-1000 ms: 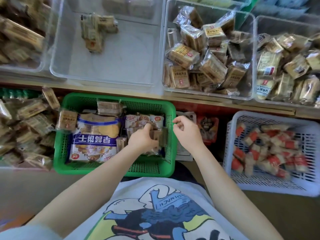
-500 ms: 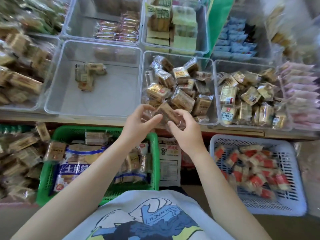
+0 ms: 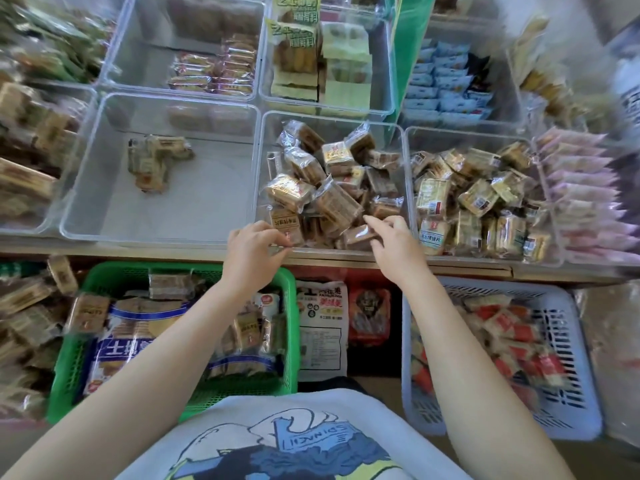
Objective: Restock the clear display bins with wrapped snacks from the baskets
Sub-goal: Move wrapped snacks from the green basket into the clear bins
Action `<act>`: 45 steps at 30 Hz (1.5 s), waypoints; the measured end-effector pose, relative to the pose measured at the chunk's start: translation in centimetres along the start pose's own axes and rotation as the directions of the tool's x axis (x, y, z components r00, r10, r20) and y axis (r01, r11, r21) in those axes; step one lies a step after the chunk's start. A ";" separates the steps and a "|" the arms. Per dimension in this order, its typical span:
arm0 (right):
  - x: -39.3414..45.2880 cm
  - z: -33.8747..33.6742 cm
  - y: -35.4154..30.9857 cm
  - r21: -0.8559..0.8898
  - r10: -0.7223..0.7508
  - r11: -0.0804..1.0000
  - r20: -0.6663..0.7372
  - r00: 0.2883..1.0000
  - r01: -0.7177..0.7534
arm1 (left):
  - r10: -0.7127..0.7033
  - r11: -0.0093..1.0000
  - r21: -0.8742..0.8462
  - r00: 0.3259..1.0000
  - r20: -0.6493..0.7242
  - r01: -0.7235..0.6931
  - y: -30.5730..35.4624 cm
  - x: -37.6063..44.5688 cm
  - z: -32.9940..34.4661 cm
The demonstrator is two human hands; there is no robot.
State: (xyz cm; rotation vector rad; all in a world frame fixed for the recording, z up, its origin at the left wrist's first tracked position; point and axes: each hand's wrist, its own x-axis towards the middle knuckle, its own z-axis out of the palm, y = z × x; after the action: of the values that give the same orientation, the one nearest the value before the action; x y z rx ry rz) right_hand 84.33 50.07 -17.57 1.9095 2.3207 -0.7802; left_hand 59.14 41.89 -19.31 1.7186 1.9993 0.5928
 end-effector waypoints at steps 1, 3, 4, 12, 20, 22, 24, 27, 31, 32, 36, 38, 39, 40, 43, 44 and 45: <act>0.2 0.2 -0.4 -0.050 0.004 0.999 -0.038 0.999 -0.006 | 0.016 1.000 -0.010 1.000 -0.007 -0.016 -0.2 -0.1 -0.1; -0.3 -0.1 -1.1 -0.098 -0.052 0.995 -0.221 0.974 0.031 | 0.053 0.997 -0.059 0.996 -0.076 -0.057 -0.2 -0.7 -0.5; -1.0 -0.2 -1.8 -0.081 -0.106 0.993 -0.342 0.934 0.083 | 0.041 0.996 -0.076 0.991 -0.125 -0.051 -0.5 -1.3 -0.9; -5.5 8.5 -10.0 0.363 -0.221 0.913 0.061 0.973 0.184 | -0.350 0.936 0.001 0.930 0.110 0.352 -9.4 -8.6 -0.5; -5.1 22.8 -14.9 -0.081 -0.013 0.995 0.442 0.897 0.054 | -0.470 0.881 0.082 0.846 0.252 0.465 -14.4 -14.0 -0.6; -4.9 24.1 -15.6 -0.174 0.051 0.984 0.453 0.890 0.032 | -0.443 0.895 0.069 0.856 0.268 0.441 -15.0 -14.4 -1.1; -4.6 24.6 -16.0 -0.179 0.086 0.984 0.452 0.888 -0.004 | -0.417 0.905 0.038 0.868 0.271 0.423 -15.3 -14.4 -1.7; -4.5 23.4 -16.4 -0.019 0.093 0.996 0.345 0.934 -0.092 | -0.383 0.918 0.007 0.881 0.278 0.397 -15.6 -13.7 -2.1; -5.0 18.4 -17.2 0.428 0.181 0.853 0.293 0.939 -0.298 | -0.292 0.932 -0.110 0.897 0.333 0.345 -13.6 -12.0 -2.8; -5.3 17.0 -17.6 0.527 0.201 0.776 0.315 0.928 -0.347 | -0.268 0.925 -0.167 0.898 0.348 0.341 -12.6 -11.6 -3.1; -6.3 11.0 -18.1 0.678 0.202 0.649 0.284 0.937 -0.345 | -0.227 0.879 -0.375 0.950 0.215 0.295 -8.9 -9.2 -4.6; -6.5 8.3 -17.2 0.749 0.145 0.598 0.250 0.958 -0.285 | -0.201 0.850 -0.460 0.965 0.170 0.258 -7.3 -7.5 -6.0; -6.4 7.0 -16.5 0.776 0.102 0.582 0.227 0.969 -0.243 | -0.177 0.833 -0.495 0.967 0.182 0.245 -6.4 -6.4 -6.8; -6.3 5.6 -15.7 0.794 0.060 0.573 0.208 0.976 -0.204 | -0.142 0.821 -0.522 0.968 0.205 0.231 -5.4 -5.3 -7.7; -5.8 1.2 -13.6 0.804 -0.052 0.590 0.136 0.989 -0.080 | 0.009 0.802 -0.577 0.962 0.271 0.155 -2.6 -1.4 -9.4; -5.5 0.0 -12.9 0.798 -0.065 0.600 0.107 0.992 -0.047 | 0.076 0.796 -0.597 0.960 0.269 0.104 -1.5 0.0 -9.5; -5.0 -1.1 -12.3 0.791 -0.065 0.611 0.077 0.995 -0.021 | 0.137 0.784 -0.619 0.957 0.256 0.053 -0.3 1.4 -9.3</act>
State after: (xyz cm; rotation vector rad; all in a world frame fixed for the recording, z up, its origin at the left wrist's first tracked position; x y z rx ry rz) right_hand 74.45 44.51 -10.61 1.9786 2.0808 -2.1510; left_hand 53.31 42.85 -11.96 1.3389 1.3456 0.8479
